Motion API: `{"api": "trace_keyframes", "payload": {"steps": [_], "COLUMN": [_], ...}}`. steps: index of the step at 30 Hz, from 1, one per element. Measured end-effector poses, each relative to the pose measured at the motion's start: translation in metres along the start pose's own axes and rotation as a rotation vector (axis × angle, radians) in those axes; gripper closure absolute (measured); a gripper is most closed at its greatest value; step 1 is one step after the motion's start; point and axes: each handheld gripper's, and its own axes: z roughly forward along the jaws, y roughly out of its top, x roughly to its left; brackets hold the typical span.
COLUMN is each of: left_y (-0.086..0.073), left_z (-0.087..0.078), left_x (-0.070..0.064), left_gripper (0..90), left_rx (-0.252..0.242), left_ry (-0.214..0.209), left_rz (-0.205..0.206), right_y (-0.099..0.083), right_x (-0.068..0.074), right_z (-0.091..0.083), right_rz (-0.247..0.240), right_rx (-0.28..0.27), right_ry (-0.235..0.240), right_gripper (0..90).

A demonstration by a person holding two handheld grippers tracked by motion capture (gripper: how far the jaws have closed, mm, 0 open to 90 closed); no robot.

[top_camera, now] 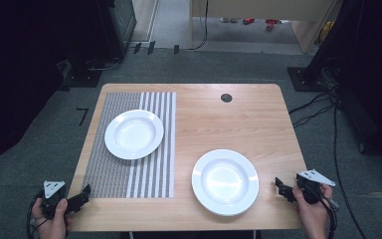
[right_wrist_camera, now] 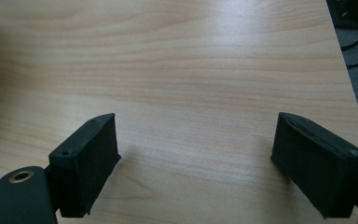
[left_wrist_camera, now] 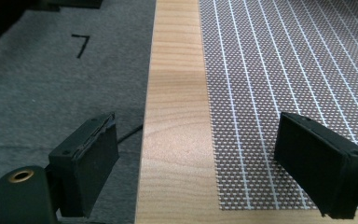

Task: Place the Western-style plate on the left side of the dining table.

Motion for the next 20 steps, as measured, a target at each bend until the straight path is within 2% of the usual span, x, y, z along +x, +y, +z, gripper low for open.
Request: {"api": "trace_keyframes", "payload": {"steps": [2, 5, 20], "left_y": [-0.0001, -0.0002, 0.0007], "left_z": [0.0007, 0.0015, 0.0025], "left_x": [0.003, 0.006, 0.0072], "left_gripper": [13.4, 13.3, 12.2], "left_rx": [0.009, 0.018, 0.027], "left_ry": [-0.022, -0.04, -0.046], "left_rz": [-0.025, -0.051, -0.064], "right_y": [0.0002, 0.0006, 0.0006], "right_x": [0.0048, 0.0054, 0.0053], "right_z": [0.0015, 0.0021, 0.0021], "right_rz": [-0.043, -0.044, -0.044], "right_rx": [0.016, 0.017, 0.017], "right_ry": [-0.029, -0.026, -0.026], "right_gripper": [13.9, 13.6, 13.6]}}
